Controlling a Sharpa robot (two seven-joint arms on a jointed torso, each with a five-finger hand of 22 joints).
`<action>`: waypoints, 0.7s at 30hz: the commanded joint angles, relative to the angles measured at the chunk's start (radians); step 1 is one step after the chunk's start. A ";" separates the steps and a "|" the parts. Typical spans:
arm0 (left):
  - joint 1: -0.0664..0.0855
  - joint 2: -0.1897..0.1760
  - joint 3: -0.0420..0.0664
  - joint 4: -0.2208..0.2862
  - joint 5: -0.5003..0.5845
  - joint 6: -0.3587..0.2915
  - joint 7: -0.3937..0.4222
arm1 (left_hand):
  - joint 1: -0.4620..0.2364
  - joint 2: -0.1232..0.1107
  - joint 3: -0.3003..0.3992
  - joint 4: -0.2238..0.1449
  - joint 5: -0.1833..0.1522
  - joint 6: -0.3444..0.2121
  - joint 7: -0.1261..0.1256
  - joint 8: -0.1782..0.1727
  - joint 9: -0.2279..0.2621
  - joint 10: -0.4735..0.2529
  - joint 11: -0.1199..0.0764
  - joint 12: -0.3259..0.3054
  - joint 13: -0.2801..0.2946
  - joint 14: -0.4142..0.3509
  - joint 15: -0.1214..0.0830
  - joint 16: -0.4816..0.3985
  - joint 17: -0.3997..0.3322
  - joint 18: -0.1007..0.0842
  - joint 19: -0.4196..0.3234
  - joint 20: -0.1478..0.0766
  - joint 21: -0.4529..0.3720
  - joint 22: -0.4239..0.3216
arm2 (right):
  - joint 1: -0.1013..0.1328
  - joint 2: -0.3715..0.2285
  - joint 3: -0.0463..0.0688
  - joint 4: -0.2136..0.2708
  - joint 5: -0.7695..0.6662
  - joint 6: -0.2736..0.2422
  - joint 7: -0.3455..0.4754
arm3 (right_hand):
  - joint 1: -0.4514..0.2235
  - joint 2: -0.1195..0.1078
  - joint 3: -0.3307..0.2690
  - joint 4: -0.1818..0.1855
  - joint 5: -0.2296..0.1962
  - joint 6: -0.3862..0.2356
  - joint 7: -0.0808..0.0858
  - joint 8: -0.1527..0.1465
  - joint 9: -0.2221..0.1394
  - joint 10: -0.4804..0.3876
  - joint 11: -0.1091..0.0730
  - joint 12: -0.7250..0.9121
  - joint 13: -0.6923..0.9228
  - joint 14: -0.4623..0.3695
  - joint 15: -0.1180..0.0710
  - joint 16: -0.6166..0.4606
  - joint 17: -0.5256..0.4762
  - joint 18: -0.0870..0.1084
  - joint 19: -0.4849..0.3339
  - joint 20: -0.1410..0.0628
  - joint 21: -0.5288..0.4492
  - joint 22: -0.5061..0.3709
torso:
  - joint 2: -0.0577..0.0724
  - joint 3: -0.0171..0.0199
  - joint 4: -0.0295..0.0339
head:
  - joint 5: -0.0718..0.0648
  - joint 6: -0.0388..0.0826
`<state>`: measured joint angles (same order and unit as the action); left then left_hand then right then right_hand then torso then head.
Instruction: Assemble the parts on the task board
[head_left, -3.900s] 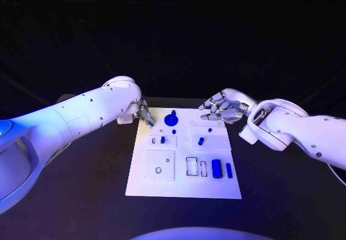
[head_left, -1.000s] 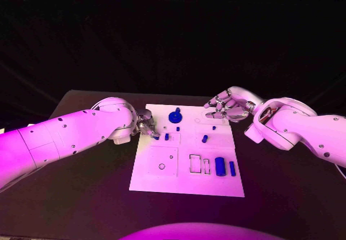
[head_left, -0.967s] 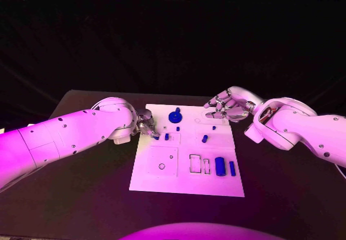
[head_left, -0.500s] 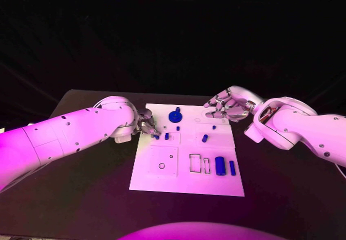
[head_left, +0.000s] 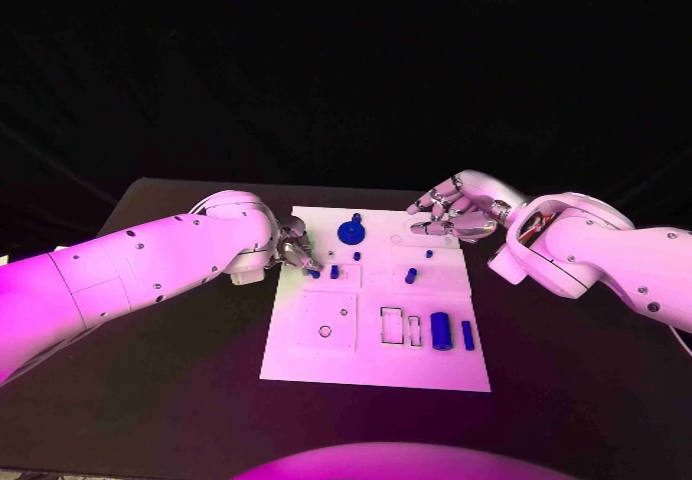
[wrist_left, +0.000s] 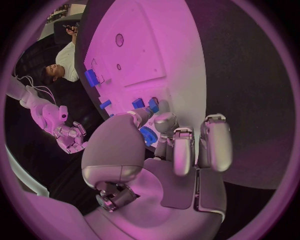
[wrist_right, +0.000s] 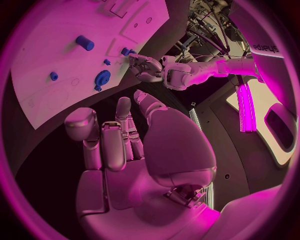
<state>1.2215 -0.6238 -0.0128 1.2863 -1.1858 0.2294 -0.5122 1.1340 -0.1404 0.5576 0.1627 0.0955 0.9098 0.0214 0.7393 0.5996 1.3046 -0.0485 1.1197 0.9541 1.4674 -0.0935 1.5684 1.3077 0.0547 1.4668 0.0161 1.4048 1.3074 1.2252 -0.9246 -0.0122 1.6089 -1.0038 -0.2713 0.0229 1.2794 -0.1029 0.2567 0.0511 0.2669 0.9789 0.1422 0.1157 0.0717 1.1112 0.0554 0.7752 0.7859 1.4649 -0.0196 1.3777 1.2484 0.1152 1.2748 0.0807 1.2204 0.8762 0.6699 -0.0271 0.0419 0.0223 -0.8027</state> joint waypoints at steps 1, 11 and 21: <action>-0.006 0.005 -0.004 0.003 -0.008 0.018 -0.007 | 0.016 -0.012 -0.002 -0.017 0.005 0.005 -0.006 0.003 0.000 0.005 -0.002 0.003 0.000 0.103 -0.010 0.002 0.263 -0.005 0.020 -0.006 0.004 0.079 | -0.001 0.000 0.000 0.001 -0.003 0.008 0.007 | -0.002 0.006 0.003 0.006 0.005 0.000 0.002 0.005 -0.001 -0.008 -0.002 -0.004 -0.001 0.036 -0.004 -0.007 -0.001 0.012 -0.002 0.000 -0.004 -0.001 | 0.000 -0.0006 0.0004 | 0.000 0.001; -0.006 0.005 -0.004 0.009 -0.026 -0.047 0.014 | 0.108 -0.017 0.031 -0.098 0.013 0.010 -0.006 -0.011 -0.012 0.015 -0.004 0.009 0.009 0.103 -0.012 0.002 0.263 -0.008 0.024 -0.011 0.010 0.089 | -0.001 0.002 0.000 0.001 -0.002 0.007 0.009 | -0.003 0.007 0.002 0.007 0.005 0.000 0.002 0.006 -0.001 -0.007 -0.002 -0.003 -0.001 0.036 -0.004 -0.007 -0.002 0.012 -0.002 0.000 -0.004 -0.001 | -0.001 -0.0012 0.0006 | 0.000 -0.002; -0.007 0.001 -0.004 0.027 -0.041 -0.075 0.028 | 0.129 -0.018 0.050 -0.122 0.015 0.015 -0.002 -0.016 -0.016 0.023 -0.001 0.014 0.015 0.103 -0.009 0.002 0.263 -0.010 0.029 -0.009 0.018 0.100 | -0.001 0.002 0.000 0.000 0.000 0.006 0.011 | -0.007 0.010 0.001 0.013 0.006 0.000 0.002 0.006 -0.001 -0.007 -0.001 -0.003 -0.003 0.036 -0.004 -0.008 -0.002 0.012 -0.002 0.000 -0.006 -0.003 | 0.000 -0.0014 0.0008 | 0.000 -0.004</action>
<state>1.2200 -0.6250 -0.0139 1.3069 -1.2111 0.1672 -0.5014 1.2451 -0.1685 0.5470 0.1061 0.1071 0.9219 0.0268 0.7273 0.5837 1.3208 -0.0507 1.1269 0.9680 1.4657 -0.0983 1.5684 1.3075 0.0547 1.4633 0.0126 1.4175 1.3073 1.2252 -0.9232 -0.0122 1.6083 -1.0026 -0.2715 0.0244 1.2751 -0.0986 0.2567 0.0570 0.2669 0.9789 0.1422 0.1157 0.0717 1.1114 0.0557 0.7752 0.7840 1.4648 -0.0196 1.3737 1.2474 0.1153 1.2748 0.0808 1.2204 0.8748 0.6694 -0.0285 0.0427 0.0221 -0.8064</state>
